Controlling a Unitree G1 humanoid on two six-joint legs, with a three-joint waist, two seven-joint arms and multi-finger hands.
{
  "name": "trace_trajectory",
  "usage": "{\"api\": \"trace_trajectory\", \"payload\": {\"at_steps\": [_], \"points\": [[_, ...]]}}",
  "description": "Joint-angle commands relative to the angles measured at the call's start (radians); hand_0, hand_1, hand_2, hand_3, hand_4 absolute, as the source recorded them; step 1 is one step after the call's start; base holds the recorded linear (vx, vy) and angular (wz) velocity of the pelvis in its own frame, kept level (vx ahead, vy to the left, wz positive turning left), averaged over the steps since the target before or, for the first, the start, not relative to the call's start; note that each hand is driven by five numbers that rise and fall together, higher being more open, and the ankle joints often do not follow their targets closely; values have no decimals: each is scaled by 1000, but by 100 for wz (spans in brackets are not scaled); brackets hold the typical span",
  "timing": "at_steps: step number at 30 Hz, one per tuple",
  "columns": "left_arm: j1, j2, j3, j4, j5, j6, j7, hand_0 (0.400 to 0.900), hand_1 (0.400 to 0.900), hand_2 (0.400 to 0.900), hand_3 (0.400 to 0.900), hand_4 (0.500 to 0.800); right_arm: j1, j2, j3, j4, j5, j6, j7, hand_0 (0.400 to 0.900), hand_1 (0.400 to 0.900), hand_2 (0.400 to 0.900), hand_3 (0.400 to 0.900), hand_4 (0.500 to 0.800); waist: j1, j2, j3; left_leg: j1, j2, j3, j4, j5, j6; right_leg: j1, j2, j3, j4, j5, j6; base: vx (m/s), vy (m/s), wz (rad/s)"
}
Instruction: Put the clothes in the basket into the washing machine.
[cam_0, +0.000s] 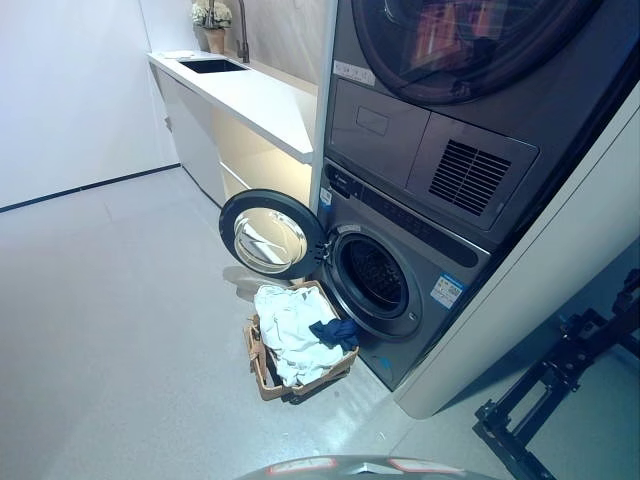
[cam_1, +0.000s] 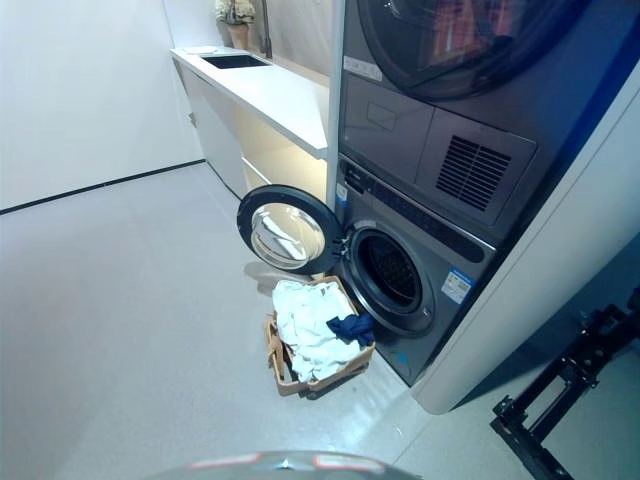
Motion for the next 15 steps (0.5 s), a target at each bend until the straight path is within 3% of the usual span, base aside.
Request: {"api": "trace_trajectory", "payload": {"at_steps": [1,15], "points": [[-111,-55,-27,55,21,-32,12,900,900,900,900,800,-136,-46,8,24,-22,-31,-26,900,900,900,900,800,-4,69,87,87,-13,-6,6,-181,-1,79,17,-30,7,-146,48,0,0,0],[-111,-57,-25,58,17,-32,16,900,900,900,900,800,-137,-48,11,27,-30,-30,-28,900,900,900,900,800,-3,67,89,89,-13,-7,6,-182,0,80,18,-33,7,-147,48,0,0,0]]}}
